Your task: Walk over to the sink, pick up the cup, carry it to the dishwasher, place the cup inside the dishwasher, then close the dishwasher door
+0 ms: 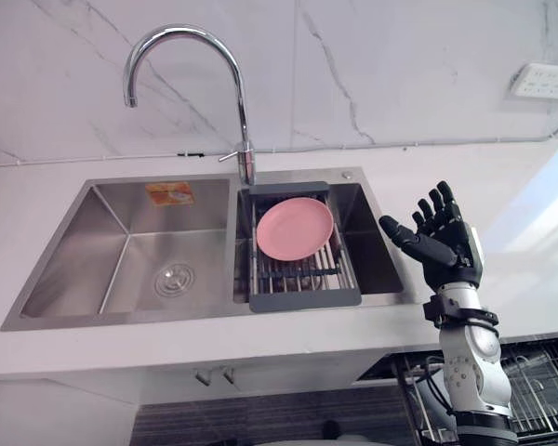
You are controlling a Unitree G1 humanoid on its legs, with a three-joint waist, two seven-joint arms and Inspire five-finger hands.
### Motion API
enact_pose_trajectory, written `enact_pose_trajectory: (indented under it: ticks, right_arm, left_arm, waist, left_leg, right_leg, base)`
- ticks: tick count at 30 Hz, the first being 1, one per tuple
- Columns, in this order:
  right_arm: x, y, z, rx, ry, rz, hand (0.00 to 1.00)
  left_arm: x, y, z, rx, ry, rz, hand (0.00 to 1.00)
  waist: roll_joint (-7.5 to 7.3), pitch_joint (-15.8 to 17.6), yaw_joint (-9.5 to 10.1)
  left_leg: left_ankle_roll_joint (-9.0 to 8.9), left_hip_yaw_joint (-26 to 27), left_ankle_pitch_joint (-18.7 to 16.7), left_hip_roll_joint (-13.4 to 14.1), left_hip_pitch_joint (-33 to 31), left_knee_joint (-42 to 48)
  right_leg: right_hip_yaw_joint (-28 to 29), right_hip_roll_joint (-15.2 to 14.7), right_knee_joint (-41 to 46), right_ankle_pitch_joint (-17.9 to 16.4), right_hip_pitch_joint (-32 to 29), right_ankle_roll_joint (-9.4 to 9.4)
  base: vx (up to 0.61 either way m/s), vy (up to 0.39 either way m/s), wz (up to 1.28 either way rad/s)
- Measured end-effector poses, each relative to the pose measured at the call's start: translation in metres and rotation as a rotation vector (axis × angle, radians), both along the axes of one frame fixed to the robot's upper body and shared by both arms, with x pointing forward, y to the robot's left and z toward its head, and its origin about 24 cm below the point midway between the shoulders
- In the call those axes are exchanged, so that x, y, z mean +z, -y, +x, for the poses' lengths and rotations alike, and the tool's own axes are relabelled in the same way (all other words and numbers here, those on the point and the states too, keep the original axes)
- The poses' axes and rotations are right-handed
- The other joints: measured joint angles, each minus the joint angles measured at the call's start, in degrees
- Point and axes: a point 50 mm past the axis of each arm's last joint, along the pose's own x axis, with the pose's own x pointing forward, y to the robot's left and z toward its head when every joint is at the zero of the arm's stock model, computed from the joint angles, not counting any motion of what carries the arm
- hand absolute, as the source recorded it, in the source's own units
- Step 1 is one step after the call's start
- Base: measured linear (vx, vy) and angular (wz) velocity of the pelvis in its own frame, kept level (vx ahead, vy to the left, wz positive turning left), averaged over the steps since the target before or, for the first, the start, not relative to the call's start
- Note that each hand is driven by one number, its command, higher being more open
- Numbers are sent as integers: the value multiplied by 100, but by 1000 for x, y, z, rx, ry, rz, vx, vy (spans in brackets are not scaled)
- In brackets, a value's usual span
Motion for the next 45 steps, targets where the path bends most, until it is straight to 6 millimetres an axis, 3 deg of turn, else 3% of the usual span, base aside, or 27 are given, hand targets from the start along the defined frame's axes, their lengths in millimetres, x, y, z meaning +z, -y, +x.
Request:
enact_pose_trajectory:
  ticks: [3, 7, 10, 14, 17, 25, 30, 38, 45]
  right_arm:
    - [1, -11, 4, 44, 0, -5, 100]
    - [18, -13, 18, 76, 10, -273, 100]
    - [42, -12, 31, 131, 38, -555, 100]
    - [75, -14, 40, 143, 129, -747, 100]
    - [88, -18, 44, 185, 160, -861, 100]
    - [73, -42, 45, 431, 105, -1036, 100]
    - [62, -47, 44, 528, 59, -1104, 100]
    - [42, -36, 49, 483, -32, -1199, 100]
    - [25, -38, 52, 426, -66, -1323, 100]
  left_arm:
    - [0, 0, -1, 39, 7, -8, 100]
    - [0, 0, -2, 82, 4, 16, 100]
    - [2, -1, 1, 67, 14, 23, 100]
    - [2, 0, 2, 60, 15, 3, 100]
    - [2, -1, 4, 40, 12, 1, 100]
    - [4, -7, 7, -4, 13, 18, 100]
    - [4, -7, 7, -2, 4, 24, 100]
    - [5, -8, 8, 5, -2, 23, 100]
    - [5, -7, 9, 3, 5, 18, 100]
  waist:
    - [-25, 10, 75]
    - [-43, 8, 259]
    - [-47, 2, 263]
    - [-64, 1, 231]
    - [-91, -2, 201]
    - [-240, 6, 214]
    - [-252, 4, 207]
    - [-253, 5, 202]
    - [-256, 7, 216]
  left_leg:
    - [3, -82, 2, 7, -26, 28]
    - [-1, -114, 10, 52, -117, 21]
    - [-45, -73, 18, 121, -101, -6]
    - [-63, 59, 24, 157, -58, -22]
    - [-70, 69, 19, 145, -43, -21]
    - [-77, 76, 26, 105, -50, -20]
    - [-60, 71, 60, 103, -89, -29]
    - [-83, 139, 78, 113, -118, -31]
    - [-94, 204, 76, 97, -116, -29]
  right_leg:
    - [-162, -19, -55, -1, 61, 2]
    - [-1112, -160, -228, 55, 104, 61]
    - [-1152, -89, -288, 152, 134, -33]
    - [-1177, -51, -351, 182, 172, -57]
    - [-1214, -65, -352, 207, 183, -27]
    - [-1354, -112, -358, 259, 178, -16]
    - [-1443, -123, -382, 255, 153, -19]
    - [-1469, -123, -359, 258, 118, -19]
    - [-1563, -149, -356, 267, 120, -5]
  base:
    - [-47, -22, 18]
    - [-43, -25, 7]
    - [22, -48, 2]
    - [24, -33, -5]
    - [0, 0, 0]
    - [-63, -7, 1]
    - [-88, -26, 3]
    - [-11, -6, 0]
    - [0, 0, 0]
